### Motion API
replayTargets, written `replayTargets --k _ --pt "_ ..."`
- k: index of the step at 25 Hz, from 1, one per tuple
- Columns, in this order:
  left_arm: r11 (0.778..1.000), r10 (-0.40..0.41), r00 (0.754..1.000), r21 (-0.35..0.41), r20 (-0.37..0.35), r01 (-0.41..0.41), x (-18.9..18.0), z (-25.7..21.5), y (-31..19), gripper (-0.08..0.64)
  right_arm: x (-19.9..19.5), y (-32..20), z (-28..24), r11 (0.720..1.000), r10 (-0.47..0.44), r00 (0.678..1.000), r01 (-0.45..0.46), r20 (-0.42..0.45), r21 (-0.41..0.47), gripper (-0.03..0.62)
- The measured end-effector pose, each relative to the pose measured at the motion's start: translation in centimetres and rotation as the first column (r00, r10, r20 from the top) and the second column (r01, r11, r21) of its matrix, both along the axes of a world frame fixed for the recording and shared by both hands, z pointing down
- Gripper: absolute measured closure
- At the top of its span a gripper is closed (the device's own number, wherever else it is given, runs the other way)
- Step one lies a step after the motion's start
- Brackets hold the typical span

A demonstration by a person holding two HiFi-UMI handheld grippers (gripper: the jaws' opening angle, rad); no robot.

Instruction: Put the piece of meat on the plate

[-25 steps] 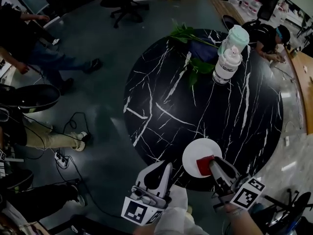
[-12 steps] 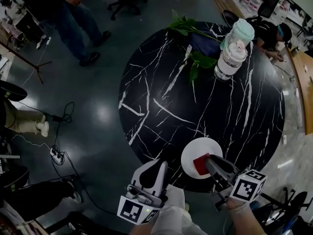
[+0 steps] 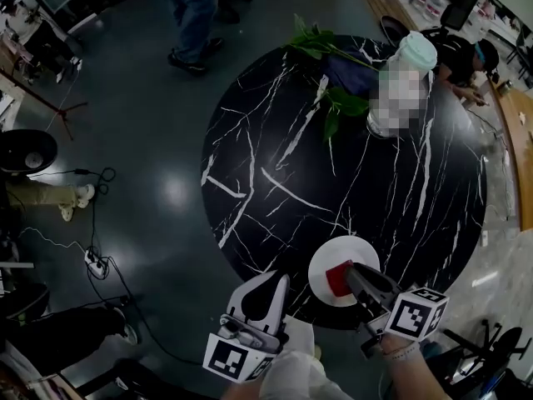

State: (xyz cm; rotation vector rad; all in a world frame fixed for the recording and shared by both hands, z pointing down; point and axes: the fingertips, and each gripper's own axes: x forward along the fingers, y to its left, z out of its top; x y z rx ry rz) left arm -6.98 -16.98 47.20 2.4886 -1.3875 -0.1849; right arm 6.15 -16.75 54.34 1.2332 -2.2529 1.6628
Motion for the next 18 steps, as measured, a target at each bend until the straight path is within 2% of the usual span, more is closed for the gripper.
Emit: replayTargets --k 5,11,14,18 --pt "1.0 0.011 1.0 0.002 0.0 -0.011 1.2 0.2 -0.8 0.552 0.5 -0.1 0.5 1.0 0.01 0.999 -0.01 -0.035 -0.003 0.509" --pt "0.999 0.032 0.999 0.041 0.016 -0.032 2.7 -0.4 -2.3 0.552 0.7 -0.2 0.6 1.0 0.004 0.998 -0.003 -0.068 0.013 0.509" --pt "0.998 0.026 0.999 0.063 0.035 -0.028 2.9 -0.3 -2.8 0.552 0.8 -0.4 0.8 1.0 0.008 0.996 -0.006 -0.091 0.022 0.509" --pt "0.998 0.015 1.0 0.063 0.021 -0.016 3.1 -0.5 -2.8 0.552 1.0 -0.5 0.8 0.999 -0.001 0.991 0.007 -0.136 0.043 0.509"
